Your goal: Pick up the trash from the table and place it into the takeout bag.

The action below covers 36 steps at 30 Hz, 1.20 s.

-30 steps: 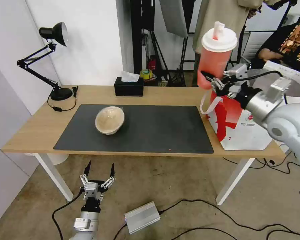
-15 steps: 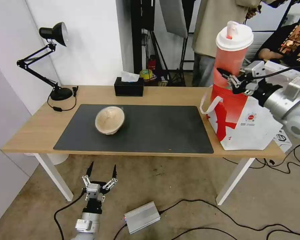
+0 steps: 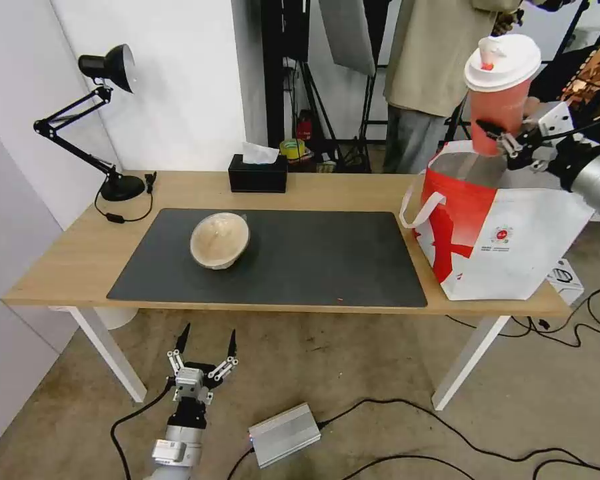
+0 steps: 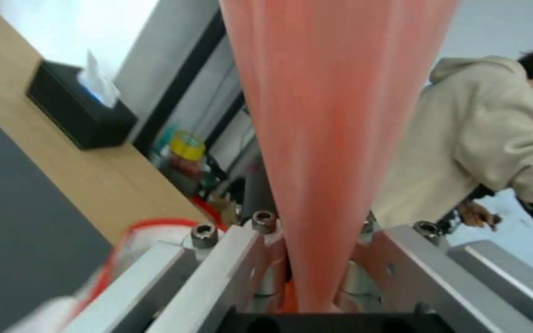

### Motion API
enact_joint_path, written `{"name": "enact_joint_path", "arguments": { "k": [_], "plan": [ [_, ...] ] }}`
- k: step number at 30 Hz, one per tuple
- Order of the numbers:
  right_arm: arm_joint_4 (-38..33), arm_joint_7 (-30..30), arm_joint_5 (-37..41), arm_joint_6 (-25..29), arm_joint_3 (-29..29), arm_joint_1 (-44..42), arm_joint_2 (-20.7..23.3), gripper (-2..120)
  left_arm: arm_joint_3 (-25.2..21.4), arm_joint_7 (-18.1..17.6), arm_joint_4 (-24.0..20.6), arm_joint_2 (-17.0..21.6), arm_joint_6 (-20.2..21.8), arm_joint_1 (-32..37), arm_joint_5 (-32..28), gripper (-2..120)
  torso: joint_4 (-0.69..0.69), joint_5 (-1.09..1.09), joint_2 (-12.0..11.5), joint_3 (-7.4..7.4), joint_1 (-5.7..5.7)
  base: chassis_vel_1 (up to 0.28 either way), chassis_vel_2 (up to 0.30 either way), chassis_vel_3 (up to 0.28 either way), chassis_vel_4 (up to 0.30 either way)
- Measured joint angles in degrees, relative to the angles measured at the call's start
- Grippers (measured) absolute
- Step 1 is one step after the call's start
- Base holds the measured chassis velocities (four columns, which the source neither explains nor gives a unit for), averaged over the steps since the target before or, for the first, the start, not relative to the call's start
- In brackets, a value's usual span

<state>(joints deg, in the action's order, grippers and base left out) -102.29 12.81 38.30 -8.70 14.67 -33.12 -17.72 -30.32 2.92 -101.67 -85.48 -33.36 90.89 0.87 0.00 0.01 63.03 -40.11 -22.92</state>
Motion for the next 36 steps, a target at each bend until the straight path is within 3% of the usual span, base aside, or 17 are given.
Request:
{"name": "enact_joint_path", "arguments": {
  "k": [16, 36],
  "plan": [
    [6.87, 5.95, -14.50, -0.06, -0.48, 2.80, 0.64, 5, -0.04, 0.01, 0.09, -1.00, -0.87, 0.46, 0.68, 100, 0.00, 0.00, 0.00, 0.00, 0.00, 0.000, 0.000, 0.000, 0.000],
    [9.83, 8.93, -22.39, -1.25, -2.66, 4.14, 1.64, 5, 0.24, 0.08, 0.09, -1.60, -1.66, 1.03, 1.16, 100, 0.01, -0.01, 0.00, 0.00, 0.00, 0.000, 0.000, 0.000, 0.000]
  ]
}}
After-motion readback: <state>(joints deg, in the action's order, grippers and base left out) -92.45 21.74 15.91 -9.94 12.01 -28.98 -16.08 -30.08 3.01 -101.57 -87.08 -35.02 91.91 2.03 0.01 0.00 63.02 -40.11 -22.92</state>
